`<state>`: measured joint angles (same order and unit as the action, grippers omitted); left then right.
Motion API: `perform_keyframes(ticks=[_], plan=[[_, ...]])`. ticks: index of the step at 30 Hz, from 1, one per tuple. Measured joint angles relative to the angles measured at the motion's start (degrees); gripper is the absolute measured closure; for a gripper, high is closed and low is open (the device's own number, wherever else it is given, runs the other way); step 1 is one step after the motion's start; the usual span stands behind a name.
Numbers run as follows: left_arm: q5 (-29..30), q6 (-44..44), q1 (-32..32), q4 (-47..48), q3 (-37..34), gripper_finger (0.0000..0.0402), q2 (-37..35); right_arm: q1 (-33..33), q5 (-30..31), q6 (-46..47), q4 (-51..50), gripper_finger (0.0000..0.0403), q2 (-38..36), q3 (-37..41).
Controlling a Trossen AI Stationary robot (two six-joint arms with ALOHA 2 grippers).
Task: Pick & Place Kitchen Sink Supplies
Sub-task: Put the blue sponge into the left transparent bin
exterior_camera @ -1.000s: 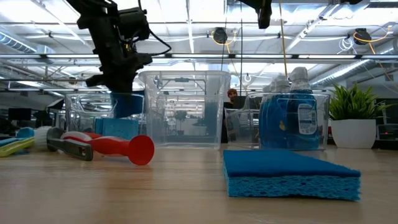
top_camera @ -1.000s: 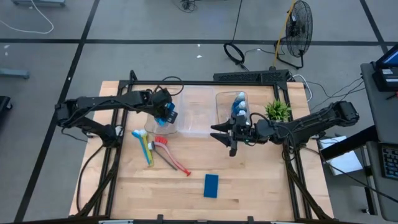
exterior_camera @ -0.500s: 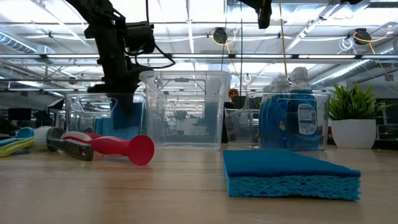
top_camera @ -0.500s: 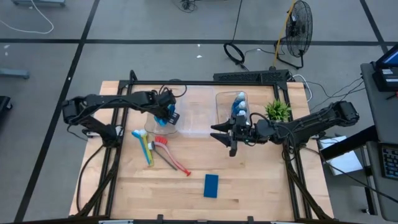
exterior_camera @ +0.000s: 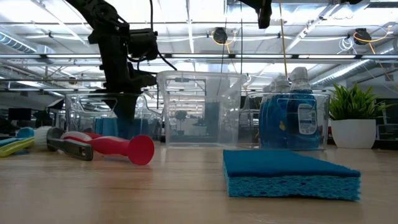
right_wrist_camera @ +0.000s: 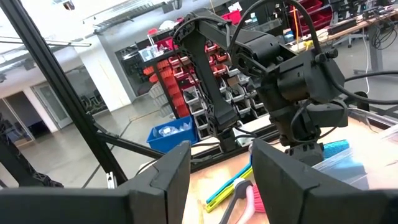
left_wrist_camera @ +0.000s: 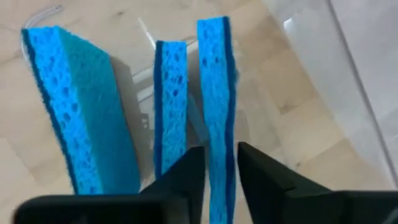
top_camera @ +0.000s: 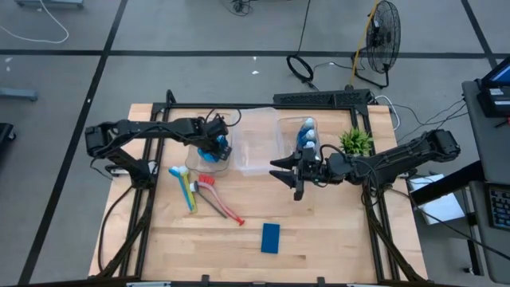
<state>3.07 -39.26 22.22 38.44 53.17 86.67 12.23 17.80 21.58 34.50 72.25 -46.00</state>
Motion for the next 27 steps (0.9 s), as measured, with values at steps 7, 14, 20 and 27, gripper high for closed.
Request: perform_keyframes(ticks=[7, 14, 20, 27], plan=[[-1.17, 0.04, 0.00, 3.52, 0.00, 0.0224, -0.42, 0.00, -0.07, -0.01, 1.17, 0.0248, 0.00, 0.00], [-5.35, -0.98, -0.34, 5.06, -0.02, 0.0169, -4.86, 0.00, -0.11, -2.10, 7.34, 0.0248, -0.25, 0.00], [-5.60, -2.19, -1.41, 4.94, -0.02, 0.0161, -11.45, 0.00, -0.13, -4.91, 17.37, 0.0248, -0.63, 0.02], [-5.62, -4.77, -2.78, 4.61, -0.02, 0.0160, -20.14, 0.00, -0.21, -5.34, 22.84, 0.0248, -0.63, 0.02]])
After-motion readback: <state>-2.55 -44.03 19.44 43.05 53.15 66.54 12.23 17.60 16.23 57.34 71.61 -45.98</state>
